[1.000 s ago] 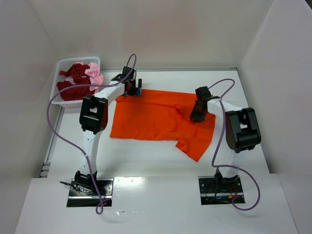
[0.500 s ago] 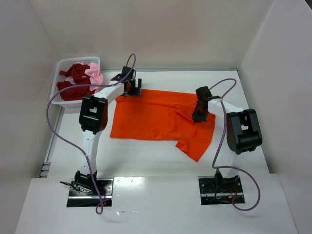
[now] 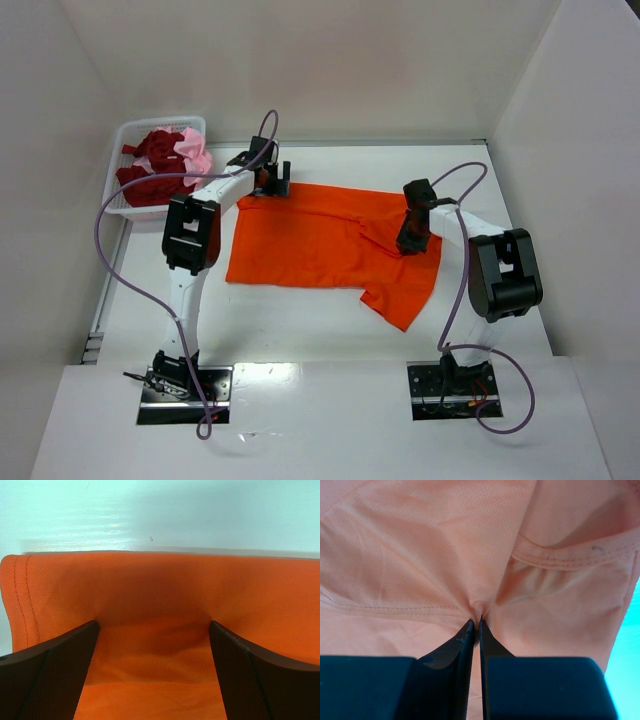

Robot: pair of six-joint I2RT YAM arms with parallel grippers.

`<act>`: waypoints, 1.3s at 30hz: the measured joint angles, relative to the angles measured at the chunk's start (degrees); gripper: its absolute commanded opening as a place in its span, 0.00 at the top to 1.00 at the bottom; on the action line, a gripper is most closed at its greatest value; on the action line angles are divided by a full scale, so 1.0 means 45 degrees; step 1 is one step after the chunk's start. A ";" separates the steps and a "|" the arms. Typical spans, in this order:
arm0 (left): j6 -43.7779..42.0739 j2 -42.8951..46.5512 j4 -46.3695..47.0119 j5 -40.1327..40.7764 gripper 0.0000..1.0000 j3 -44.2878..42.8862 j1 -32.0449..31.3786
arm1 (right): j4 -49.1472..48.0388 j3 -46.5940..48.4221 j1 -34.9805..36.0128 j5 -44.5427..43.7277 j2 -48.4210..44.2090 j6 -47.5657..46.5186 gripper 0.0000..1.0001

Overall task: Fold and stack the t-shirts
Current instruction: Fold the flattened tshirt in 1/3 of the way

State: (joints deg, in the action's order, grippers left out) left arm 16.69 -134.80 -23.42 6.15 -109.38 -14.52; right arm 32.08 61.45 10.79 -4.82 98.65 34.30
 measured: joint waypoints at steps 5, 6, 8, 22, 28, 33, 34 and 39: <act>0.0000 0.0000 0.0000 0.0000 0.01 0.0000 0.0000 | 0.0185 -0.0005 0.0000 -0.0102 0.0000 -0.0189 0.55; 0.0000 0.0000 0.0000 0.0000 0.01 0.0000 0.0000 | 0.0219 0.0005 0.0000 -0.0112 0.0000 -0.0243 0.46; 0.0000 0.0000 0.0000 0.0000 0.01 0.0000 0.0000 | 0.0296 0.0058 0.0000 -0.0121 0.0000 -0.0301 0.37; -0.0019 0.0005 0.0005 -0.0019 0.01 0.0024 0.0005 | -0.0476 0.4634 -0.0884 -0.0219 0.0996 -0.0675 0.55; -0.0019 0.0068 0.0034 -0.0058 0.01 0.0107 0.0019 | -0.0840 0.6251 -0.1836 -0.0753 0.3648 -0.0913 0.82; -0.0024 0.0097 0.0107 -0.0068 0.01 0.0170 0.0024 | -0.0442 0.6256 -0.1846 -0.1141 0.4503 -0.0928 0.82; -0.0024 0.0097 0.0107 -0.0068 0.01 0.0170 0.0024 | -0.0398 0.6251 -0.1846 -0.1205 0.4507 -0.0928 0.82; -0.0024 0.0126 0.0160 -0.0073 0.01 0.0228 0.0024 | -0.0423 0.6251 -0.1846 -0.1613 0.4566 -0.0976 0.82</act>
State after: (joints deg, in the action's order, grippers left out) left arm 16.58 -134.23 -22.70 5.82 -108.36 -14.41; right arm 30.17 89.58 2.48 -12.08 119.20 29.91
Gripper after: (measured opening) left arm 0.987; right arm 0.182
